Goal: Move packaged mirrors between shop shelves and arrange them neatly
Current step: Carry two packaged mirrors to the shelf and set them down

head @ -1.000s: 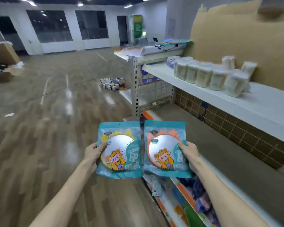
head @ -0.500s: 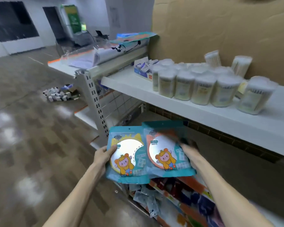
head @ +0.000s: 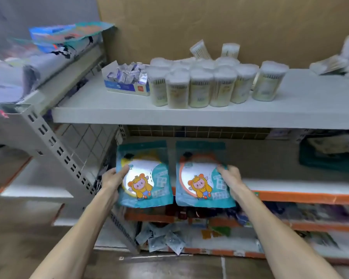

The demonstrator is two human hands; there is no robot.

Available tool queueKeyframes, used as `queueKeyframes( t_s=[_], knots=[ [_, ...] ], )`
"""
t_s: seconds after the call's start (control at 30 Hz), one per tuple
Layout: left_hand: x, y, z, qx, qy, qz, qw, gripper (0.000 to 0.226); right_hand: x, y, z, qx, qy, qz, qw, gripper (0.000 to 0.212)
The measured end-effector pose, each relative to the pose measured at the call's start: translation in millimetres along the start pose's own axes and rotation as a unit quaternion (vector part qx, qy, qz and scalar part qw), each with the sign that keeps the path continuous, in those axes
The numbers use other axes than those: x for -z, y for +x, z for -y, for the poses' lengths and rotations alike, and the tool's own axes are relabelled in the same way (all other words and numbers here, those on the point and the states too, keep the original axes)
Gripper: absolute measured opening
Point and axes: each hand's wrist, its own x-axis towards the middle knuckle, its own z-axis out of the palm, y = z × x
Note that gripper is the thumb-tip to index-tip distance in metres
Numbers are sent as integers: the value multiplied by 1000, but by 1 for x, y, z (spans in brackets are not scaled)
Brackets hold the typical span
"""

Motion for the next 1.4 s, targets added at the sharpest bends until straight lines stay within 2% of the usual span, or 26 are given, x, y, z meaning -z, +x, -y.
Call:
queueKeyframes(
  t_s=[0.17, 0.37, 0.47, 0.6, 0.7, 0.83, 1.0, 1.1, 1.17, 1.27, 1.4],
  knots=[
    [-9, 9, -16, -7, 17, 18, 1000, 30, 14, -1, 3, -15, 19, -27, 999, 19],
    [-18, 29, -28, -6, 46, -16, 999, 41, 4, 11, 14, -8, 37, -27, 999, 12],
    [-20, 40, -31, -4, 35, -27, 999, 52, -4, 22, 19, -15, 50, -28, 998, 15],
    [-19, 58, -32, 8, 23, -15, 1000, 51, -21, 34, 31, 4, 30, -29, 999, 29],
    [-21, 84, -30, 18, 6, 23, 1000, 72, -38, 46, 41, 21, 14, -36, 999, 22],
    [-25, 136, -11, -1, 21, 30, 999, 93, -66, 76, 31, 51, 13, -43, 998, 21],
    [-27, 167, 8, -15, 60, 11, 998, 73, -95, 104, 7, 70, 19, -22, 997, 15],
    [-27, 173, 11, -37, 66, 0, 997, 42, -102, 112, -2, 75, 17, -31, 997, 20],
    [-25, 178, 15, -55, 42, -5, 998, 30, -104, 114, -6, 66, 21, -35, 997, 20],
    [-26, 184, 18, -70, 49, -7, 996, 30, -107, 118, -8, 64, 7, -44, 997, 19],
    [-30, 198, 23, -83, 148, -38, 985, 33, -114, 126, -8, 67, -64, -68, 993, 26]
  ],
)
